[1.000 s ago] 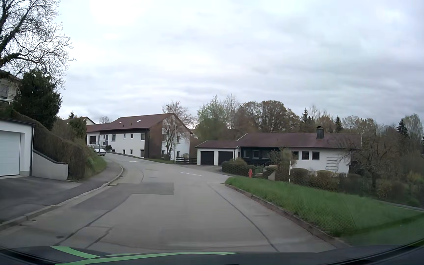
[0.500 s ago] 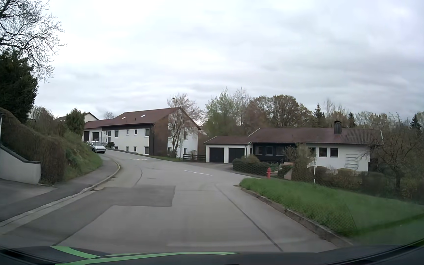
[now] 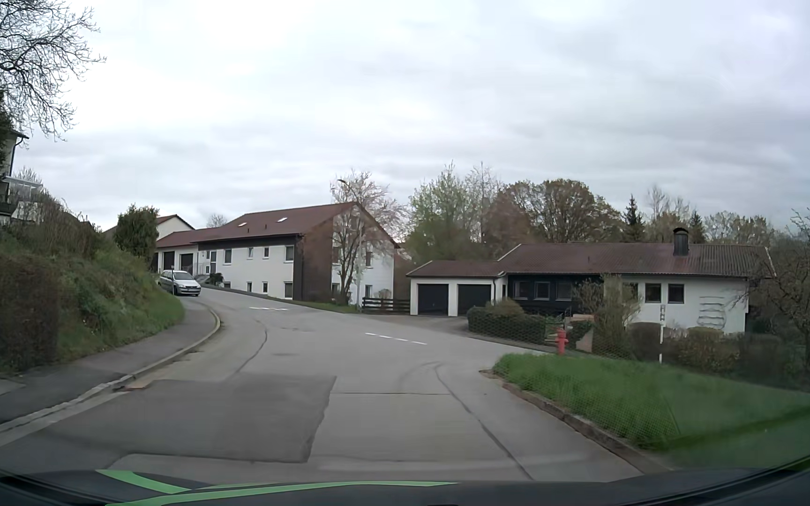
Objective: Follow the waypoints while adhering to traffic rules and regulations
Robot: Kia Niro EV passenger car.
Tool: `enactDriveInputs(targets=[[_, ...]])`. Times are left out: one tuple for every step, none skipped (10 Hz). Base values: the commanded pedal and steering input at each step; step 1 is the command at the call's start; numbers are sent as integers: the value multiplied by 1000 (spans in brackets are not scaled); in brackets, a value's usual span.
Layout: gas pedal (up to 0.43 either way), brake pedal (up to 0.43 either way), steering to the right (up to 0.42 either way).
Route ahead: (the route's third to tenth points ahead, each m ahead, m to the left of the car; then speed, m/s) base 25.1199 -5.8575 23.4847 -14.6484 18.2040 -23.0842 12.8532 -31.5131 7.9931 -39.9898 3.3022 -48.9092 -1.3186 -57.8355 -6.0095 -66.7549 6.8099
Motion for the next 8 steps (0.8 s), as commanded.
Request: enactDriveInputs(targets=[[0, 12, -21], [0, 43, -18], [0, 67, -18], [0, 85, -18], [0, 110, -17], [0, 128, -16], [0, 152, -18], [0, 159, -17]])
